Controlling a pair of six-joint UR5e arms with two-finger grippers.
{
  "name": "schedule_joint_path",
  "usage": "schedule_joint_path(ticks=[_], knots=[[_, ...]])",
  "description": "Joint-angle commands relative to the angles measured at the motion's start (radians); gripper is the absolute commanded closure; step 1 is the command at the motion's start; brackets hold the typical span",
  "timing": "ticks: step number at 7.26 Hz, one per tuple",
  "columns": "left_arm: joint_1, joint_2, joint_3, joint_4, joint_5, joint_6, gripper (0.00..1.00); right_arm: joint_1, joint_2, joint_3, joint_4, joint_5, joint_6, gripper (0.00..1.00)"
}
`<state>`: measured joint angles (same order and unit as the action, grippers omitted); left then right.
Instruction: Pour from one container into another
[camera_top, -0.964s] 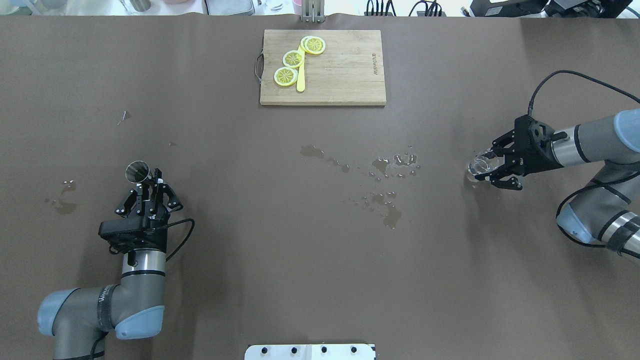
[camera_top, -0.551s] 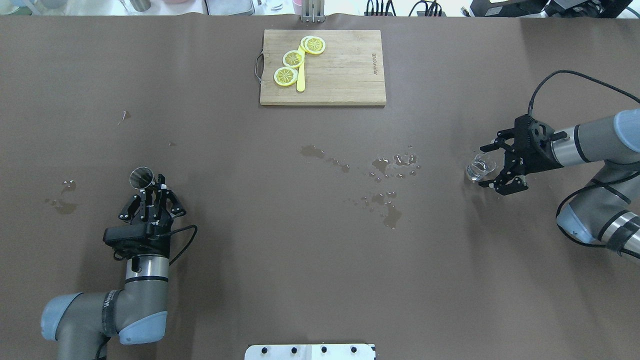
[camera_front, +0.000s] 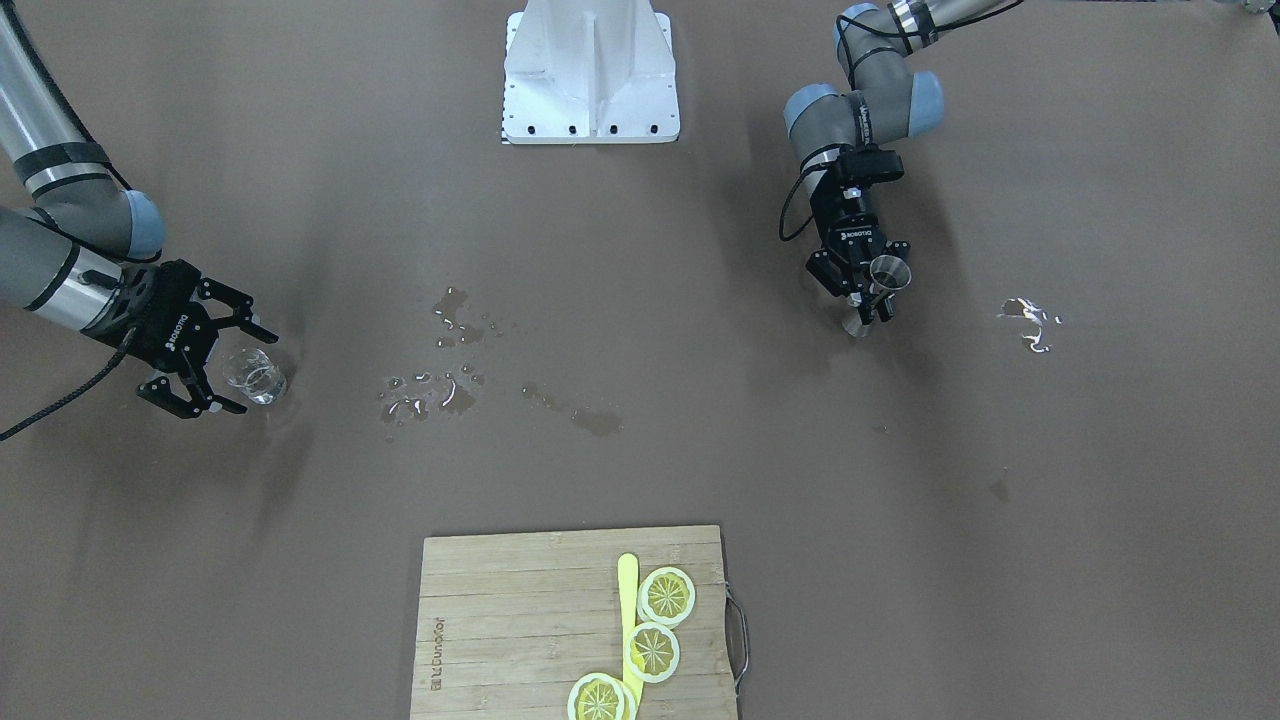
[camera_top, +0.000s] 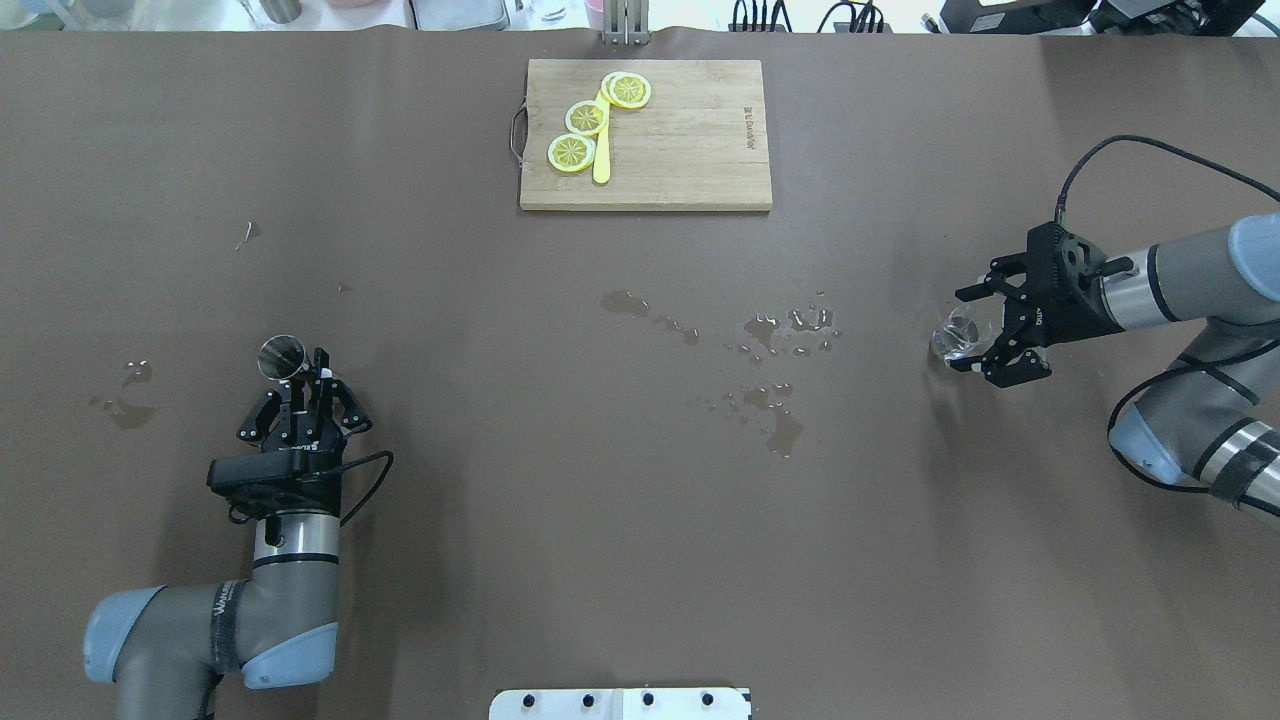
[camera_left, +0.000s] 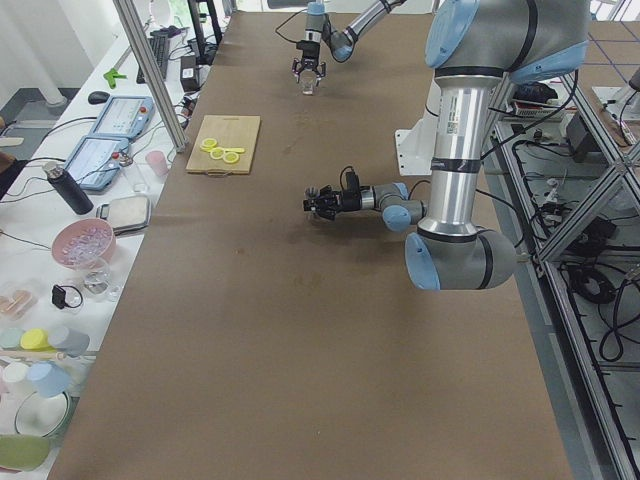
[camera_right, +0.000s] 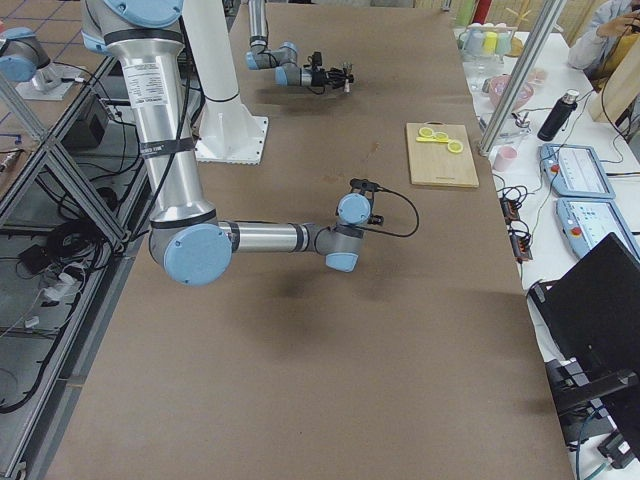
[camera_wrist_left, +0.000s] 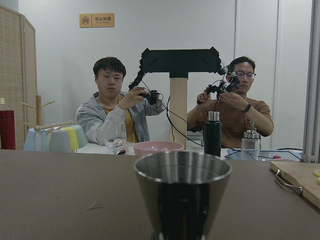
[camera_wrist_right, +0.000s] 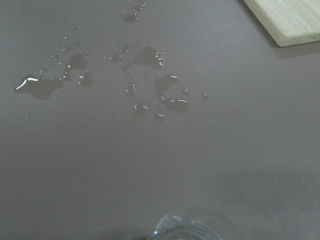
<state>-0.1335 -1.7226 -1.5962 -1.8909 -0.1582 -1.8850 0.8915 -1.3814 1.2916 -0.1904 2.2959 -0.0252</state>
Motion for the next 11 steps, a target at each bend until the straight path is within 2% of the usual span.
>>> schedule_joint_path(ticks=[1,2,5,7,8,9,10,11], knots=[[0.000,0.000,-0.001,0.003,0.000,0.001,1.00,0.003,-0.001,0.037,-0.001,0.005,0.034,0.01],[0.000,0.000,0.004,0.009,0.000,0.000,1.00,0.007,-0.001,0.046,-0.001,0.014,0.051,0.01],[0.000,0.000,-0.001,0.018,-0.001,-0.002,0.86,0.104,0.004,0.060,-0.038,0.117,0.060,0.02],[0.000,-0.002,0.002,0.018,-0.003,0.000,0.64,0.205,0.054,0.055,-0.154,0.222,0.057,0.05],[0.000,-0.002,0.002,0.019,-0.001,0.001,0.54,0.237,0.071,0.054,-0.205,0.229,0.050,0.01],[0.000,-0.002,-0.001,0.018,-0.001,0.001,0.54,0.250,0.079,0.054,-0.248,0.228,0.045,0.01],[0.000,-0.003,0.004,0.018,-0.001,0.001,0.47,0.259,0.100,0.055,-0.305,0.214,0.042,0.00],[0.000,-0.003,0.004,0.019,0.000,0.003,0.38,0.263,0.122,0.055,-0.411,0.214,0.041,0.00]])
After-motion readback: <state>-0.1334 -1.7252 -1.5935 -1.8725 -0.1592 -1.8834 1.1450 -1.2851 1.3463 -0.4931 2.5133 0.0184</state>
